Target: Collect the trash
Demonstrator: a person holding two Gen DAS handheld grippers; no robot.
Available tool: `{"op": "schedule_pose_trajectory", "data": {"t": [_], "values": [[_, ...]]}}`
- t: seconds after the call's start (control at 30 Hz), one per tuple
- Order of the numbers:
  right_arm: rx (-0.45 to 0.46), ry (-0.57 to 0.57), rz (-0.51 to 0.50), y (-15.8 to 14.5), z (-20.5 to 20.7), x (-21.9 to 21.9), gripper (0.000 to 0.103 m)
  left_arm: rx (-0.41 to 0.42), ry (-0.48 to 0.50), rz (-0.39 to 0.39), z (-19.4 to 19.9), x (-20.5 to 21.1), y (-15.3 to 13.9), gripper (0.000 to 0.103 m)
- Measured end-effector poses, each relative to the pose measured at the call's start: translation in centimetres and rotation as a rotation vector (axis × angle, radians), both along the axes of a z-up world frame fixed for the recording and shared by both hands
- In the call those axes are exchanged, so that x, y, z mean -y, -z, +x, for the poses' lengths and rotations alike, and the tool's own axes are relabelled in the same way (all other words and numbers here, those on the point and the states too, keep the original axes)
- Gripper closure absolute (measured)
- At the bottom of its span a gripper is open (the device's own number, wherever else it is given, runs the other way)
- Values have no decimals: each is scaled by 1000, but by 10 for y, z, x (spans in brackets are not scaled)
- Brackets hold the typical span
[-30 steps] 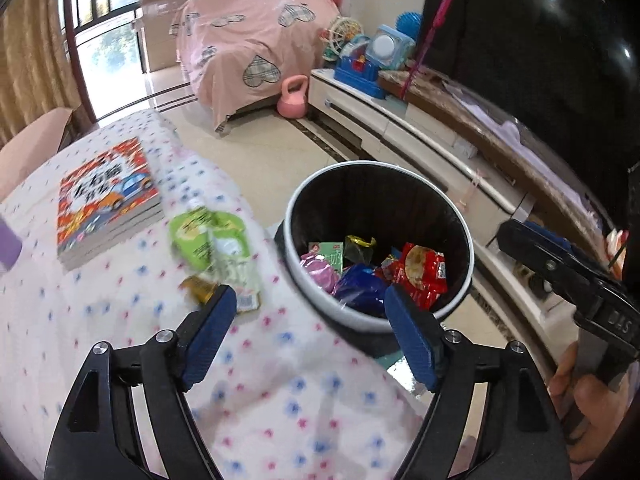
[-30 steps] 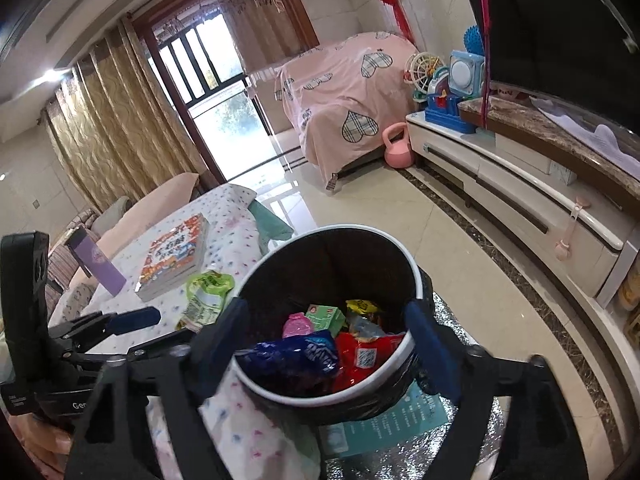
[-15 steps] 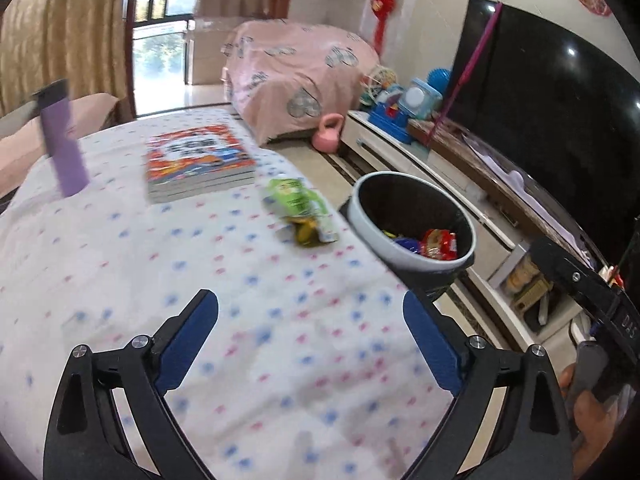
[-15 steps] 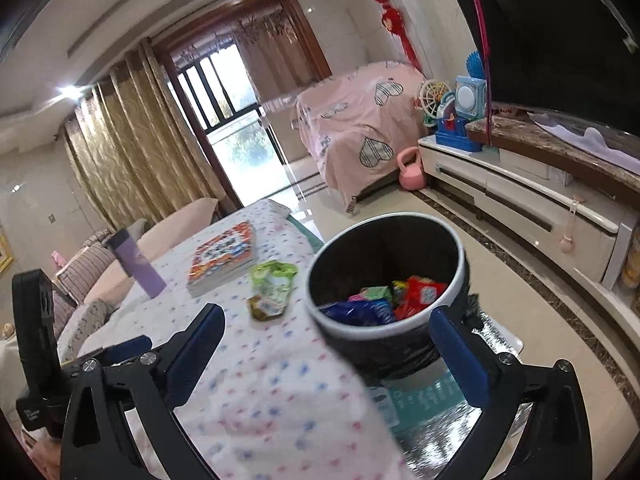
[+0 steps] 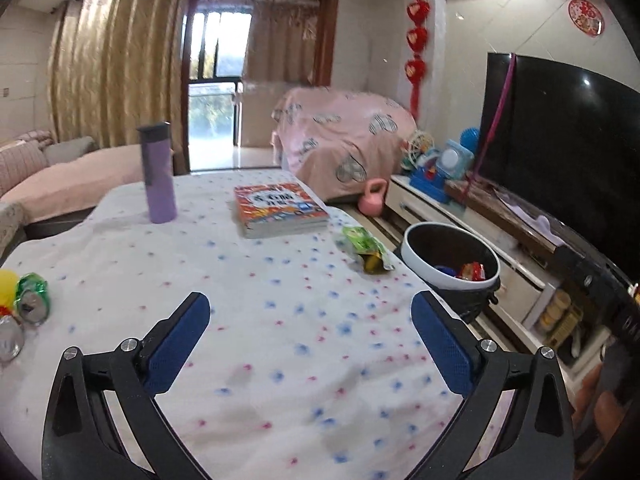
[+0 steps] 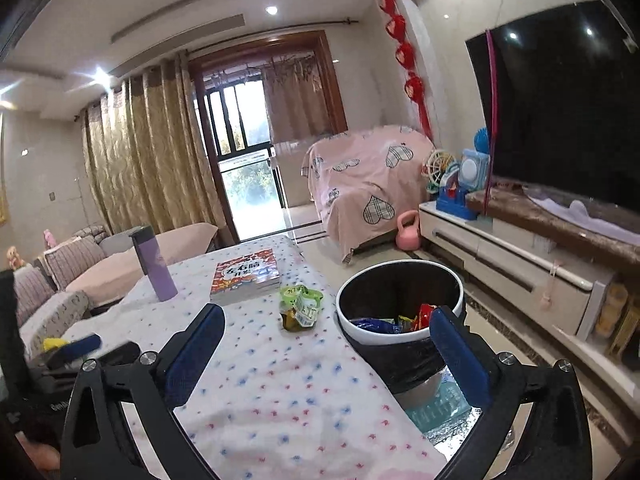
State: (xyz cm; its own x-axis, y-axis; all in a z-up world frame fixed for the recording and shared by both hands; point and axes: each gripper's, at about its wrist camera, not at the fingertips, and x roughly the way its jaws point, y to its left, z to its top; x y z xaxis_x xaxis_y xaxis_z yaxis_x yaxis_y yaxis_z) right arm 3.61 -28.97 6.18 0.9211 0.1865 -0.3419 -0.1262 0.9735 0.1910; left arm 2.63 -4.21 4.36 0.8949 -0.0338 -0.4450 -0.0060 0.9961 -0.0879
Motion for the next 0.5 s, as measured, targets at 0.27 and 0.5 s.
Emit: {"op": "schedule_pose_trajectory", "data": {"t": [0.27,0.5], "values": [[38,25,-82,29,-21,-24,0,34,-66,55,-22,-7,10,0],[29,6,-90,37,-27,-29,0,52,-103,86,-33,-11,12,0]]}}
